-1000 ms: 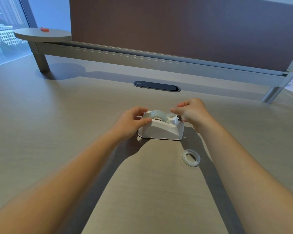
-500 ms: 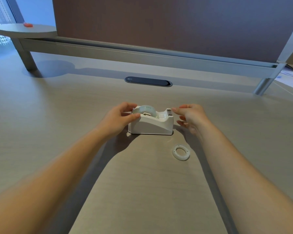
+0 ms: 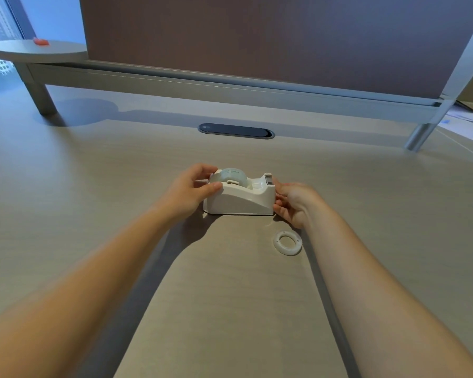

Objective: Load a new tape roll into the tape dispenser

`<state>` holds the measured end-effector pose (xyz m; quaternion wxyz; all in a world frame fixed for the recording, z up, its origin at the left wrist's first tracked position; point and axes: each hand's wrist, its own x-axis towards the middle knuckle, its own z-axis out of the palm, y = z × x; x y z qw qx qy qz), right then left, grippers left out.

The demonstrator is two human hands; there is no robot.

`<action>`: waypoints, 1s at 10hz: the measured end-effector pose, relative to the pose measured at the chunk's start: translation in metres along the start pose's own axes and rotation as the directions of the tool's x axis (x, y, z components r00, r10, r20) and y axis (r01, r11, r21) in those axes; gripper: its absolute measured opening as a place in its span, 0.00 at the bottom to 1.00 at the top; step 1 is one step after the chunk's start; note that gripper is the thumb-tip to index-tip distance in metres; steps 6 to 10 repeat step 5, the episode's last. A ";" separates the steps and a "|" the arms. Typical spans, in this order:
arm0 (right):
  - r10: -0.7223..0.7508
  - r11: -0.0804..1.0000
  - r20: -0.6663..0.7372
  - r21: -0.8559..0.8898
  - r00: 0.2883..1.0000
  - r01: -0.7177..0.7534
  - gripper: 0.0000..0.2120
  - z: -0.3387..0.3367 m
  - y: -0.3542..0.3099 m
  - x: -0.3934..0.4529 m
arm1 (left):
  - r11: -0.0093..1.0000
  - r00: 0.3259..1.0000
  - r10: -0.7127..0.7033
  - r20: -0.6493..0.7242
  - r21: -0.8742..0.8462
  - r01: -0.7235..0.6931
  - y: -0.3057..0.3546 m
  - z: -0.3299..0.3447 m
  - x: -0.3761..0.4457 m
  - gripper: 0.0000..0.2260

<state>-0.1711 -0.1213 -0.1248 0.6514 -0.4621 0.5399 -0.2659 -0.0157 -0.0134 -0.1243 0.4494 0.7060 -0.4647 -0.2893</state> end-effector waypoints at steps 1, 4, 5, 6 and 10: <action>-0.061 0.998 -0.019 0.024 0.998 0.061 0.04 0.001 0.005 -0.001 | 1.000 1.000 -0.002 -0.007 0.030 0.003 0.000 0.001 0.000 0.15; -0.378 0.916 -0.177 -0.214 0.909 0.339 0.08 0.000 0.001 -0.027 | 0.970 0.994 0.039 -0.107 0.241 -0.012 0.022 0.001 -0.006 0.20; -0.523 0.827 -0.078 -0.285 0.849 0.484 0.02 -0.001 -0.001 -0.062 | 0.988 0.978 0.124 -0.169 0.113 -0.106 0.040 0.000 -0.024 0.17; -0.523 0.827 -0.078 -0.285 0.849 0.484 0.02 -0.001 -0.001 -0.062 | 0.988 0.978 0.124 -0.169 0.113 -0.106 0.040 0.000 -0.024 0.17; -0.523 0.827 -0.078 -0.285 0.849 0.484 0.02 -0.001 -0.001 -0.062 | 0.988 0.978 0.124 -0.169 0.113 -0.106 0.040 0.000 -0.024 0.17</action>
